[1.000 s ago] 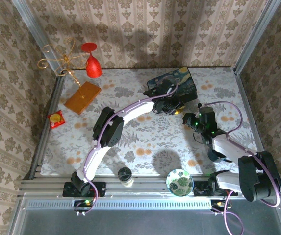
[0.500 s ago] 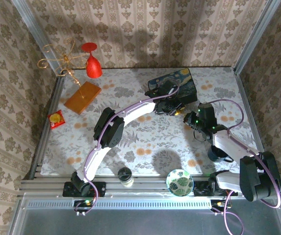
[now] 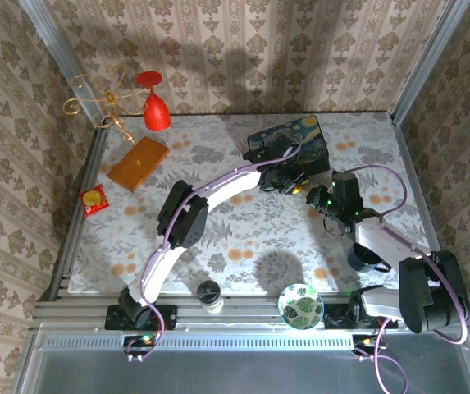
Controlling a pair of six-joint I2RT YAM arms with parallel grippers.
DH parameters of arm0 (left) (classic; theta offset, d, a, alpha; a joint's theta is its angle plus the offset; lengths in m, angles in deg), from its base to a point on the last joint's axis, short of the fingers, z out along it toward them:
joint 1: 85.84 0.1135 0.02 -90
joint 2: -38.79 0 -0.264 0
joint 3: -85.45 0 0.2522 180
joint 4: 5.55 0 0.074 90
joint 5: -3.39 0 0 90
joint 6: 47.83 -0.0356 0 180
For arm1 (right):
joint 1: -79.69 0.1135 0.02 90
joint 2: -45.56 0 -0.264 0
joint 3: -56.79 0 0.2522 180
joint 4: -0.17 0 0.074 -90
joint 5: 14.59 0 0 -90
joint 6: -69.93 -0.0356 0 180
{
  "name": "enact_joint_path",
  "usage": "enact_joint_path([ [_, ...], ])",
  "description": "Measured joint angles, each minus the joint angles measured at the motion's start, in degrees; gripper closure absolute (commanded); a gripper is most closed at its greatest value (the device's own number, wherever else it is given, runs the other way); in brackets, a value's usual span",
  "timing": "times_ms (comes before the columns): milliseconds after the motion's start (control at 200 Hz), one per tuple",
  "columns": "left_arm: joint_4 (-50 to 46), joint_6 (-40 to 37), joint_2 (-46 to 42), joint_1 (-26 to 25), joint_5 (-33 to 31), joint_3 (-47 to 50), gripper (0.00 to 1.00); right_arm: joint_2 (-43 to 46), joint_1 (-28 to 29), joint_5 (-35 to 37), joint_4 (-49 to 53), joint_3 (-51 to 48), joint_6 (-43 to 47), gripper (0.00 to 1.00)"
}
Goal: Unlock a padlock with a key
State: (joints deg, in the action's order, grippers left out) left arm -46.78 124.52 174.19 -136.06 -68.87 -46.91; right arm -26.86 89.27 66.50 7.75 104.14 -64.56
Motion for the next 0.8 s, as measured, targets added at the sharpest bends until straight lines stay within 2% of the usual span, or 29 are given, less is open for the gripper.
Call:
enact_joint_path([
  [555,0.1,0.9,0.0,0.1,0.0,-0.1,1.0,0.1,-2.0,-4.5,-4.2,-2.2,2.3,1.0],
  [800,0.3,1.3,2.2,0.7,0.0,-3.5,1.0,0.6,-5.5,-11.8,-5.9,-4.4,5.3,1.0],
])
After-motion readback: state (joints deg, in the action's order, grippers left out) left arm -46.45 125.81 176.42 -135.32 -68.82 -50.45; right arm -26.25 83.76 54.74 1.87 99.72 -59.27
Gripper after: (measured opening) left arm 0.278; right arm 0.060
